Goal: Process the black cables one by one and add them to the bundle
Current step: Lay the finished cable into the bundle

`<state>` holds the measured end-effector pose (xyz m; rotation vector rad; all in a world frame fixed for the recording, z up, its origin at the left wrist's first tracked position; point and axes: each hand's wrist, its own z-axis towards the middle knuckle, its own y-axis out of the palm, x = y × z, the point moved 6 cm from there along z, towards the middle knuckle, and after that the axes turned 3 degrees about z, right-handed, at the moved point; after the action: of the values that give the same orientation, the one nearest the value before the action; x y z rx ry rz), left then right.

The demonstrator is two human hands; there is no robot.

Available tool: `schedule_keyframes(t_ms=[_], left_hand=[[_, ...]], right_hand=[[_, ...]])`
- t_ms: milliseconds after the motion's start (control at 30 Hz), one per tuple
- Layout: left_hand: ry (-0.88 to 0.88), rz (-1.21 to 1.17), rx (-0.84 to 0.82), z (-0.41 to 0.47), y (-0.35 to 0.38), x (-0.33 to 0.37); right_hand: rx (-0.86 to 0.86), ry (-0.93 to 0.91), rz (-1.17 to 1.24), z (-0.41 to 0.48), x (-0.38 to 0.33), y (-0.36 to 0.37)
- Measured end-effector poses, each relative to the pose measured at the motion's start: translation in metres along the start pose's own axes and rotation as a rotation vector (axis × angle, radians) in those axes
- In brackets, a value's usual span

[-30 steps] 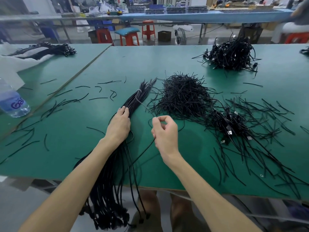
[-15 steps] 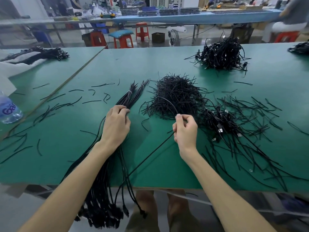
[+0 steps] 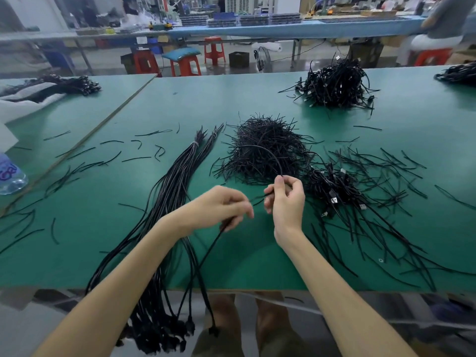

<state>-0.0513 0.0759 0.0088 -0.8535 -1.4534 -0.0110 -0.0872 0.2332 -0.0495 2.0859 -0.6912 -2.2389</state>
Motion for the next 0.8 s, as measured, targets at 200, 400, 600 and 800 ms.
schedule_keyframes(t_ms=[200, 400, 600, 800], left_hand=[[0.071, -0.589, 0.356, 0.02, -0.026, 0.011], [0.215, -0.407, 0.41, 0.039, -0.027, 0.036], [0.103, -0.367, 0.598, 0.052, -0.03, 0.015], [0.011, -0.333, 0.441, 0.055, -0.016, -0.004]], right_hand=[[-0.169, -0.054, -0.236, -0.003, 0.0, 0.016], [-0.482, -0.075, -0.211, -0.015, -0.003, 0.038], [-0.429, 0.019, -0.107, -0.011, 0.0, 0.032], [-0.493, -0.074, -0.25, -0.014, -0.003, 0.037]])
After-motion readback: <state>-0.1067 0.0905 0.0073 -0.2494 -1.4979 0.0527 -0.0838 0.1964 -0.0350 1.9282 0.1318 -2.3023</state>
